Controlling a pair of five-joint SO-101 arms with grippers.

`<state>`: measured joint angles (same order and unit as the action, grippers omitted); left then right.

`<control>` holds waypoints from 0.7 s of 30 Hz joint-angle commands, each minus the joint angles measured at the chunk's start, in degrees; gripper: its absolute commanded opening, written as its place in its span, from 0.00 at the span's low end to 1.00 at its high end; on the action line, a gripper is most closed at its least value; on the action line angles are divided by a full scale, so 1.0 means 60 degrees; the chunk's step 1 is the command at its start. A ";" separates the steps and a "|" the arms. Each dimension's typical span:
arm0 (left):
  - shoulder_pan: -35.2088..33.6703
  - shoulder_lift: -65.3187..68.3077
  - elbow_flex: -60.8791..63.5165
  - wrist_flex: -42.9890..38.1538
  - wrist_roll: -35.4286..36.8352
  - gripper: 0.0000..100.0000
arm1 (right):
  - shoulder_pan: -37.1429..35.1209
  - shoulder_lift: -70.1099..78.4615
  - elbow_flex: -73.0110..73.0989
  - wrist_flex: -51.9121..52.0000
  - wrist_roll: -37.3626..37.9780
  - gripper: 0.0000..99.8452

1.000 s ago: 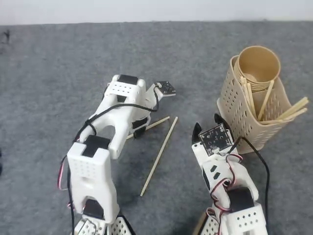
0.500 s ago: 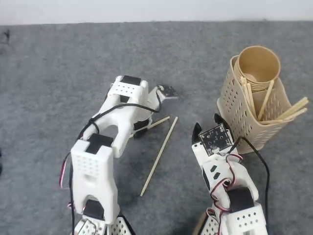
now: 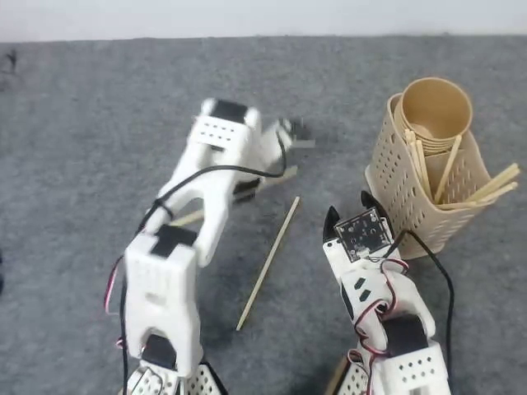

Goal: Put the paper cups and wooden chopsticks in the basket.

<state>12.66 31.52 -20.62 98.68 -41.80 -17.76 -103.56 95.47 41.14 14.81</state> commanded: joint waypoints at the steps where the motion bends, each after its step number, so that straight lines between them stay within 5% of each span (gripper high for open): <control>1: 0.0542 -0.3223 -0.0886 0.0293 0.0205 0.01 | 0.0037 -0.0081 0.0147 -0.0198 0.0381 0.21; 11: 0.3341 -0.6491 -0.2718 -0.1832 0.2359 0.01 | 0.0022 -0.0081 0.0147 -0.0183 0.0571 0.21; 17: 0.5289 -0.7209 -0.2791 -0.4996 0.2681 0.01 | 0.0022 -0.0081 0.0147 -0.0168 0.0571 0.21; 21: 0.5934 -0.7092 -0.2689 -0.5963 0.4791 0.01 | 0.0022 -0.0081 0.0147 -0.0154 0.0571 0.21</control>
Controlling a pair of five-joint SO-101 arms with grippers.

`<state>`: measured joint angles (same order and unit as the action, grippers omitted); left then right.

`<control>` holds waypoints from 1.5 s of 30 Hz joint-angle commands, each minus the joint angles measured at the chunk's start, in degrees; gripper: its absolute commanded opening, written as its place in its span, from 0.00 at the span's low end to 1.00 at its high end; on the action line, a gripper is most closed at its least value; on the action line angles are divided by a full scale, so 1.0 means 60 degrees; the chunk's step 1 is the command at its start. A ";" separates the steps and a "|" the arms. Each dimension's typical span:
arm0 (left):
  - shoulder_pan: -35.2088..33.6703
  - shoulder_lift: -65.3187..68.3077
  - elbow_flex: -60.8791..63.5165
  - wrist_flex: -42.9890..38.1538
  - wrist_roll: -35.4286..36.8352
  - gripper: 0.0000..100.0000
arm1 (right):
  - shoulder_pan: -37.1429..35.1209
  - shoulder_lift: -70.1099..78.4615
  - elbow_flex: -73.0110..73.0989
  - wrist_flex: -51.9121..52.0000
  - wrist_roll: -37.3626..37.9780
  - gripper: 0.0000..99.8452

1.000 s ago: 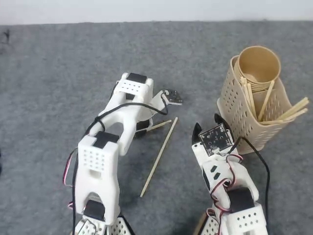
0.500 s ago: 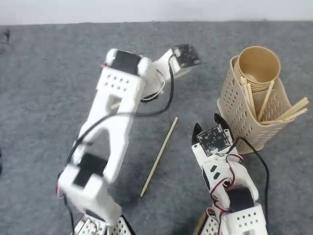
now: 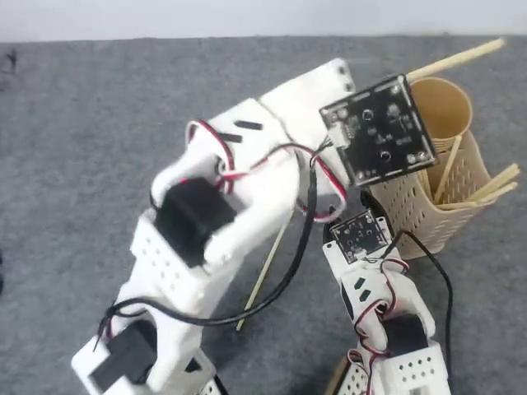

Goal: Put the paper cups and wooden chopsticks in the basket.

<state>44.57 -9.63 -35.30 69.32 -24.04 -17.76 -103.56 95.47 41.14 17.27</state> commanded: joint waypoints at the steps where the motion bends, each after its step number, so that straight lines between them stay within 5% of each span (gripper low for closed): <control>1: 0.0718 -0.0190 -0.0168 -0.1231 0.2535 0.01 | 0.0022 -0.0081 0.0147 -0.0154 0.0161 0.21; 6: 0.1114 -0.0015 0.0212 -0.2418 0.7473 0.01 | 0.0022 -0.0081 0.0147 -0.0139 0.0161 0.21; 9: 0.1143 0.0190 0.1018 -0.3516 0.8982 0.01 | 0.0022 -0.0081 0.0147 -0.0139 0.0161 0.21; 17: 0.1216 0.0894 0.3260 -0.5348 0.9011 0.02 | 0.0051 -0.0081 0.0147 -0.0154 0.0176 0.21; 25: 0.1231 0.0908 0.3260 -0.4293 0.8674 0.28 | 0.0037 -0.0081 0.0147 -0.0183 0.0220 0.21; 32: 0.1055 0.0498 0.3231 -0.3678 0.8630 0.24 | 0.0051 -0.0081 0.0147 -0.0183 0.0234 0.21; 38: 0.0220 -0.0777 0.3231 -0.2168 0.8601 0.24 | 0.0051 -0.0081 0.0147 -0.0168 0.0234 0.21; 45: -0.3048 -0.2037 0.3289 0.1465 0.7678 0.24 | 0.0051 -0.0081 0.0147 -0.0183 0.0234 0.21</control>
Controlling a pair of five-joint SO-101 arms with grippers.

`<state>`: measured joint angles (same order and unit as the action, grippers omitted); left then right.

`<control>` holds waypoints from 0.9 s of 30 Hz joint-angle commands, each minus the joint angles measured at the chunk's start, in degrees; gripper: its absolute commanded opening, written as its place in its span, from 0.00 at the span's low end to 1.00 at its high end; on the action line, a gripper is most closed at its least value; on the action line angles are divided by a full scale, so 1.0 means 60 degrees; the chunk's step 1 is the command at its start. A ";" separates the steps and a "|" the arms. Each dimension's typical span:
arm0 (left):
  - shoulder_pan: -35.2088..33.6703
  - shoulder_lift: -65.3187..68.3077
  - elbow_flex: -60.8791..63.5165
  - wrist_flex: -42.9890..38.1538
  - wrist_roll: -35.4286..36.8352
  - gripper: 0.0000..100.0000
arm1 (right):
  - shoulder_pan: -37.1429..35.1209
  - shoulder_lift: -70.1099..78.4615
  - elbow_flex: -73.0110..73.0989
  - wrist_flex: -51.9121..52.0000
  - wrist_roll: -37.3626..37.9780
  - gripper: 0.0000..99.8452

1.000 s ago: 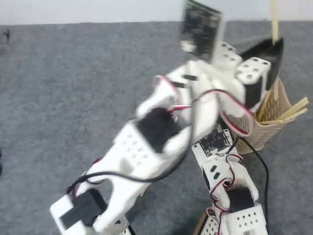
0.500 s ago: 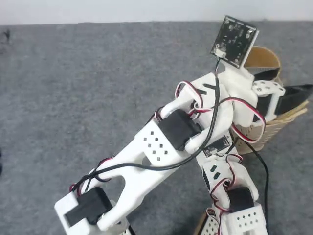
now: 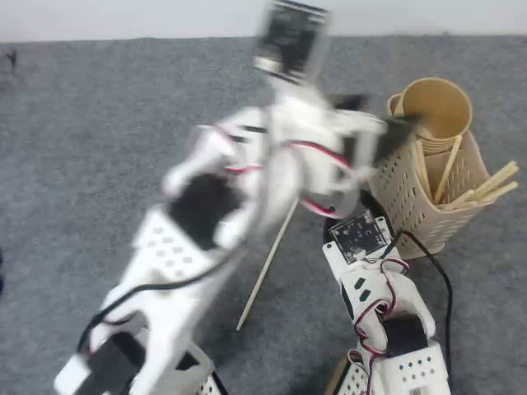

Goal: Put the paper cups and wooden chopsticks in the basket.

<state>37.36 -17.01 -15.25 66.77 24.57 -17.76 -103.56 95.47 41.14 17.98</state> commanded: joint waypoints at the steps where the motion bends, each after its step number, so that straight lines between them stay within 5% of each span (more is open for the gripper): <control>1: -0.2227 -0.0806 -0.0037 0.2447 -0.0440 0.24 | 0.0051 -0.0081 0.0147 -0.0183 0.0117 0.21; 9: -0.3619 0.1040 0.0051 0.5656 -0.1143 0.24 | 0.1487 -0.0081 -0.0088 -0.0491 -0.0835 0.21; 16: -0.2711 0.3853 0.2571 0.4967 -0.1143 0.24 | 0.3582 -0.0081 -0.0322 -0.0784 -0.3648 0.21; 22: -0.2359 0.5656 0.3158 0.2916 -0.0190 0.24 | 0.3128 -0.0081 -0.0190 -0.0784 -0.3253 0.21; 27: -0.2300 0.6242 0.3158 0.2462 0.0029 0.24 | 0.2513 -0.0081 -0.0088 -0.0799 -0.2667 0.21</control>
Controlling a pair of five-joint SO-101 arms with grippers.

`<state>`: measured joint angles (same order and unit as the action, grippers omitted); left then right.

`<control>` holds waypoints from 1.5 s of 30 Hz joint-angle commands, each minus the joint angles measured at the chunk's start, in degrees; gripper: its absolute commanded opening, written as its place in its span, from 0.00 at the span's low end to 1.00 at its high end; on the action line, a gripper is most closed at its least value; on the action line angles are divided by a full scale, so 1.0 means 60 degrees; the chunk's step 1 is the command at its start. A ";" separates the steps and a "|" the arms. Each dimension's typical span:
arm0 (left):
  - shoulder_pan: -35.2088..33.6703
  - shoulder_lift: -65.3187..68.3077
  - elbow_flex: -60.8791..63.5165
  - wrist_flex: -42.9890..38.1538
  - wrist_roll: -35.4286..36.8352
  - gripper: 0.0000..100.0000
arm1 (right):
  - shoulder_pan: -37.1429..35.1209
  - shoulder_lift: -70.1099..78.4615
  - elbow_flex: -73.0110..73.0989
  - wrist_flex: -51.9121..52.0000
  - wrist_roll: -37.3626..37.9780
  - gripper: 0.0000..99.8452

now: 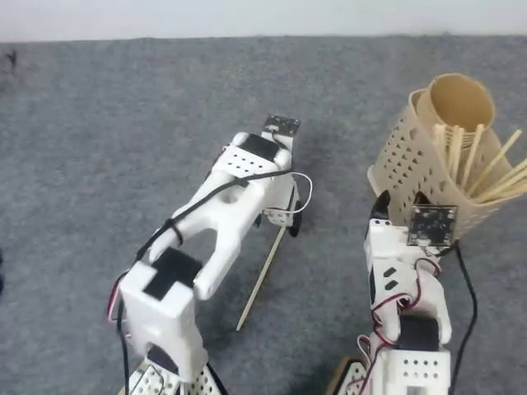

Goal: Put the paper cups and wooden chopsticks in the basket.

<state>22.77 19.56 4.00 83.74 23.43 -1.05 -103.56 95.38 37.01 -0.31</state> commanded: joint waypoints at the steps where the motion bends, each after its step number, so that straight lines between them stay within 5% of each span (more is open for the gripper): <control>1: 0.0147 0.0234 -0.0037 -0.0396 0.0220 0.24 | -0.0359 -0.0081 -0.0073 -0.0110 0.0454 0.21; 11: 0.0147 0.1890 -0.0022 -0.0396 0.0249 0.23 | -0.1048 -0.0081 0.0044 -0.0066 0.1260 0.21; 17: 0.0147 0.2476 -0.0330 -0.0352 0.0249 0.00 | -0.1048 -0.0081 0.0044 -0.0051 0.1260 0.21; 25: 0.0117 0.2403 -0.1223 0.0527 0.0278 0.01 | -0.1062 -0.0081 0.0132 -0.0110 0.1275 0.21; 32: 0.0059 0.0073 -0.4198 0.2432 0.0278 0.01 | -0.1062 -0.0081 0.0132 -0.0110 0.1275 0.21; 38: 0.0147 -0.2549 -0.6381 0.2418 0.0278 0.01 | -0.1062 -0.0081 0.0103 -0.0110 0.1275 0.21; 45: 0.0864 -0.4278 -0.7963 0.0088 0.1685 0.01 | -0.1077 -0.0081 0.0103 -0.0110 0.1275 0.21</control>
<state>24.79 0.40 -38.73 94.20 27.12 -6.95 -103.56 95.38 37.01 6.73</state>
